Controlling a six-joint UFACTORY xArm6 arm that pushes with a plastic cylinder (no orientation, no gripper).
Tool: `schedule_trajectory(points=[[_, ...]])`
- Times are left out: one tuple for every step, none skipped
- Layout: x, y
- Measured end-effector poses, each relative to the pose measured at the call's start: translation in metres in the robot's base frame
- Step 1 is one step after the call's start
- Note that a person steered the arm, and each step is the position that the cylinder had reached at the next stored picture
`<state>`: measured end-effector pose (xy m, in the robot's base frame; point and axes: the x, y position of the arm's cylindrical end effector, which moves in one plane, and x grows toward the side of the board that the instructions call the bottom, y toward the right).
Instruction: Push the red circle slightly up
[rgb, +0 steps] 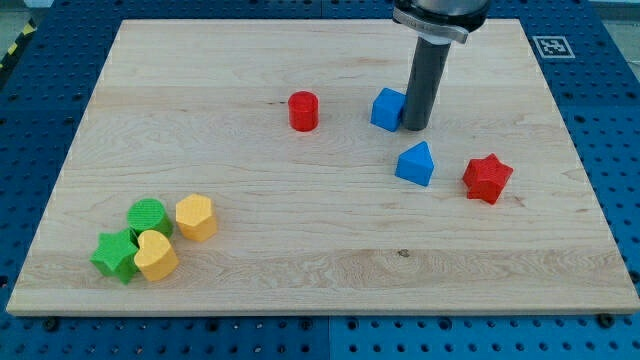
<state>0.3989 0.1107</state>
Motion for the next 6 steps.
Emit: schedule_trajectory(points=[[0.007, 0.000], [0.040, -0.003], [0.042, -0.028], [0.042, -0.073], [0.040, -0.115], [0.038, -0.121]])
